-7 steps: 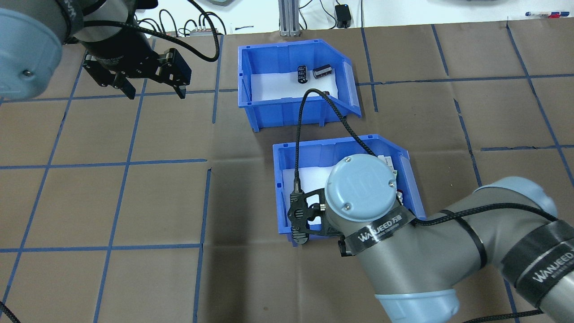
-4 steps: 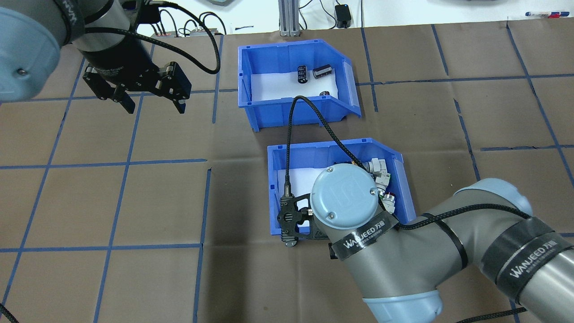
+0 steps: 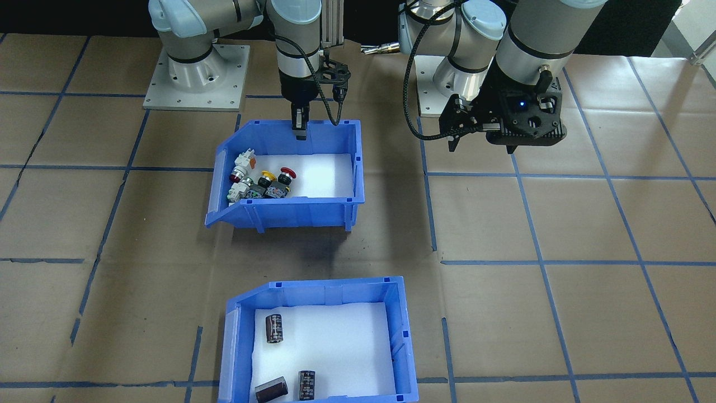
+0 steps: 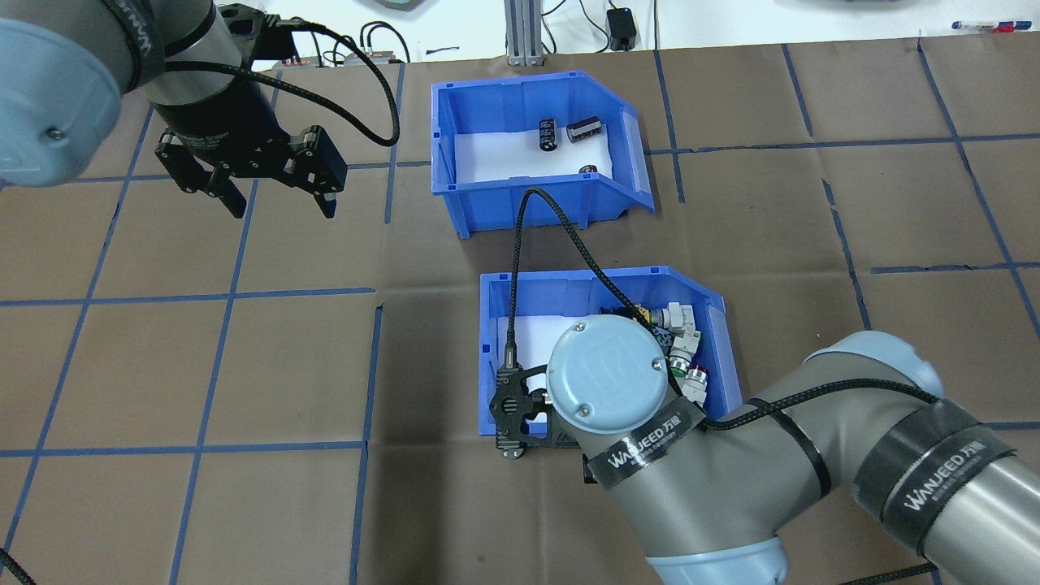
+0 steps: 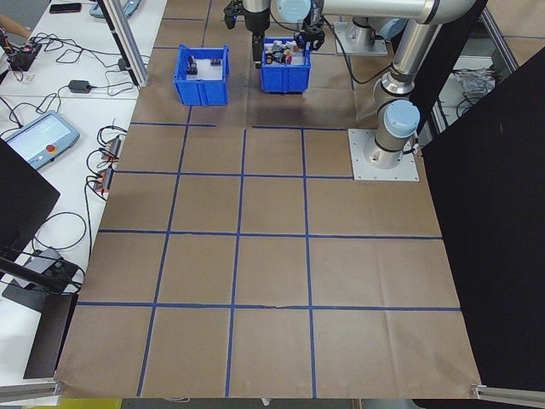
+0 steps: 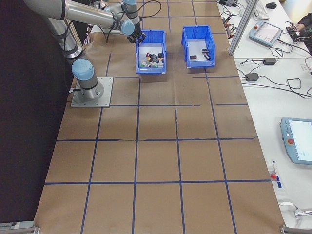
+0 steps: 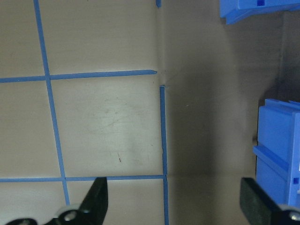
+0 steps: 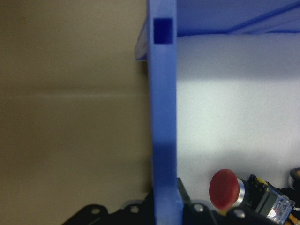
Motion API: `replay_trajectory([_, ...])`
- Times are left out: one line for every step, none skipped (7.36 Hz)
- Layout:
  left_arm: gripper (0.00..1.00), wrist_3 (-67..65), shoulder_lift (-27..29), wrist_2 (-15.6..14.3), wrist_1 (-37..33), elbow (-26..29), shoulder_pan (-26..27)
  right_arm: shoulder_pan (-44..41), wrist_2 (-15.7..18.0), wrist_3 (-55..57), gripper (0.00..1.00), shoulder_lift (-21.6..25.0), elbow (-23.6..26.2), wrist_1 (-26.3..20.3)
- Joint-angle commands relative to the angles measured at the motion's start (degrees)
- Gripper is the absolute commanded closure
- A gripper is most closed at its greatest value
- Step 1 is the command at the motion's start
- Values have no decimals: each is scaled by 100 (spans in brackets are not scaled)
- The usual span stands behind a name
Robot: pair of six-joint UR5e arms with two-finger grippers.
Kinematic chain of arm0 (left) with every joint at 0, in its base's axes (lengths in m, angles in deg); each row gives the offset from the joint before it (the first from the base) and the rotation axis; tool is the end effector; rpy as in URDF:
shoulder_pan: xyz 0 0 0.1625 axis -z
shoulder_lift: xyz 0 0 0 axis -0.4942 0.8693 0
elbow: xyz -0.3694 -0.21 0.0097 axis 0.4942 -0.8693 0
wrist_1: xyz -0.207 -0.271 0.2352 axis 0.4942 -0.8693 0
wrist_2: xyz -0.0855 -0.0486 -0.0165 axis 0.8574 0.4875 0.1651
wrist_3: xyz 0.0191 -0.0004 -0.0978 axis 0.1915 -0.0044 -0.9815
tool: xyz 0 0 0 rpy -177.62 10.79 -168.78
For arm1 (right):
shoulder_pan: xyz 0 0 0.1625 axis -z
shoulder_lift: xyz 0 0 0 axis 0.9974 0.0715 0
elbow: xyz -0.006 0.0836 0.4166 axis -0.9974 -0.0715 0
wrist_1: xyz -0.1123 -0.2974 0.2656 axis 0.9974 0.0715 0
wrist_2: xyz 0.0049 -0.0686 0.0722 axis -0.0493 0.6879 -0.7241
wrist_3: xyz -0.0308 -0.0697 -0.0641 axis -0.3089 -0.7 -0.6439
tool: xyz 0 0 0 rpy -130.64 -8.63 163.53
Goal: Place battery box in front
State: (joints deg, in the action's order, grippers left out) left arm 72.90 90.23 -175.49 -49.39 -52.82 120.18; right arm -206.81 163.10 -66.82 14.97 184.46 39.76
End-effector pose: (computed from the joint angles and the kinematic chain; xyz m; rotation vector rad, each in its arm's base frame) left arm -0.1362 -0.4968 0.4835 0.0450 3.1205 0.0802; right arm 0.3198 -0.2885 0.2858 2.1615 -2.1589 0.0734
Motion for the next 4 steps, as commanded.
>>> replay_trajectory([0,0,-48,35,-3,-6,-91,-55,22,58,77,-157,-10,180])
replay_trajectory([0,0,-48,44,14,2,-100,-46,-48,120,1,-166,-28,172])
replay_trajectory([0,0,-57,27,14,2,-100,-46,-14,155,0,-105,-63,154])
replay_trajectory([0,0,-57,35,23,29,-100,-29,39,164,0,9,-150,93])
